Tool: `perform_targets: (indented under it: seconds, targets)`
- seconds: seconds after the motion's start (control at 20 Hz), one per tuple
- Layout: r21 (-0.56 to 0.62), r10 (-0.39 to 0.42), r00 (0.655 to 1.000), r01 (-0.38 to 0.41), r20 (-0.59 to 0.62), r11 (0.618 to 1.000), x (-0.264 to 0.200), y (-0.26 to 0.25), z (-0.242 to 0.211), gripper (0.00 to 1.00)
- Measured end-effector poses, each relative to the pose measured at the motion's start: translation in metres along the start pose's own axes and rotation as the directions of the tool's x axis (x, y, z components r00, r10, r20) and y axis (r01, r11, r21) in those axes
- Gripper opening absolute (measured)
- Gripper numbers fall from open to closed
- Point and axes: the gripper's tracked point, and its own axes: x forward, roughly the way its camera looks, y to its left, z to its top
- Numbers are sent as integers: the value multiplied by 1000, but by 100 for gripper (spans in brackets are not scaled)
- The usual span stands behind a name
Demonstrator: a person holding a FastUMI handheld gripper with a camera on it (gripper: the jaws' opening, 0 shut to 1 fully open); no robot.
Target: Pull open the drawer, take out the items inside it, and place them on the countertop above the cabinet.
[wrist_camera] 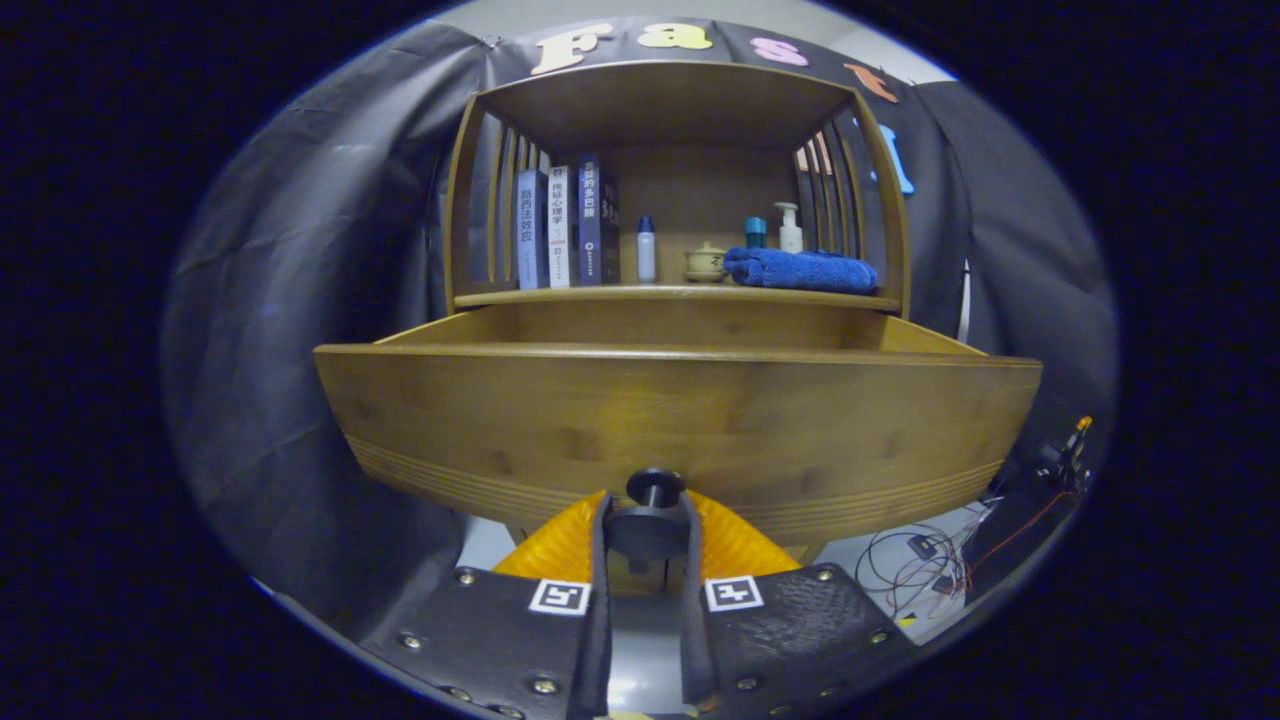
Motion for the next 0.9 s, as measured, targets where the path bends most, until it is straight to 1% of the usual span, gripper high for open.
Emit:
perform_targets:
  seconds: [0.05,0.15,0.25,0.4,0.55,0.75,0.9]
  targets:
    - [-3,5,1000,-5,-9,1000,0,1,0,29]
    - [-12,16,999,-16,-31,1000,1,0,1,41]
    - [12,18,1000,-18,-20,1000,-3,-1,13,63]
    - [52,-3,1000,4,-21,999,-11,-5,27,96]
    - [63,-10,1000,11,-13,998,-21,-3,47,99]
    - [38,-64,998,64,-16,997,-28,-7,72,99]
    - [32,-64,998,64,-5,997,-24,-2,97,99]
